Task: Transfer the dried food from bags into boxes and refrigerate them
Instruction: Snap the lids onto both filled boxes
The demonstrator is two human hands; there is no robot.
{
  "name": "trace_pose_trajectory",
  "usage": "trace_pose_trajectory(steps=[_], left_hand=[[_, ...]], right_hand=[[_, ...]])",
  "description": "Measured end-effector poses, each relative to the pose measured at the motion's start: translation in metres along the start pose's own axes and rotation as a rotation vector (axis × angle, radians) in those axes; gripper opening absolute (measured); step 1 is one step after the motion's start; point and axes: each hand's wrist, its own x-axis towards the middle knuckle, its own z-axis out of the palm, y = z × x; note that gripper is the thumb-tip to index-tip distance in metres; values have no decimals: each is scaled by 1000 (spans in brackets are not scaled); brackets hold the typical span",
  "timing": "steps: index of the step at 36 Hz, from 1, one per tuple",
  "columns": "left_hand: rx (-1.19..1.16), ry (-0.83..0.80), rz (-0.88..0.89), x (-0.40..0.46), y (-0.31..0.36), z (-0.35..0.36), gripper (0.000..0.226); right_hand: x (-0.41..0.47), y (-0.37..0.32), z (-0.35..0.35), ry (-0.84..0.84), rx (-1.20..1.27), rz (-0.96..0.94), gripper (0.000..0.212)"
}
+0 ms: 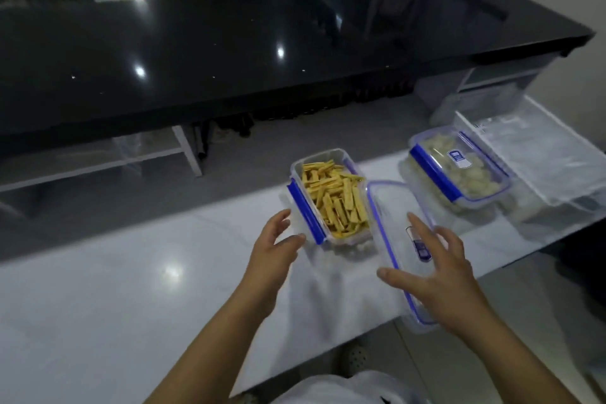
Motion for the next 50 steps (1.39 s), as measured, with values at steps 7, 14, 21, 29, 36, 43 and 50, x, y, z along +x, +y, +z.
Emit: trace_pose_trajectory(steps=[7,14,21,29,36,43,50], left_hand=[[-269,-37,-304,60,-1,21,58],[-324,133,-277,69,-6,38,51],[-334,211,-259,47,-27,44,51],[-270,284,-227,24,-44,52,57],[-249,108,-226,18,-41,35,54],[-329,-20,-194,32,-36,20,53],[-290,-92,-180,43,-34,2,52]], right_hand=[[17,33,-22,-117,-311,-51,104],[35,48,-17,-204,-509,-199,105],[63,48,-11,-222,-450,-286,104],[96,38,-2,-224,-513,-417,109],[97,19,11,-224,-535,-386,115],[70,23,-10,-162,-174,-237,111],[70,34,-23,-168,517,70,81]])
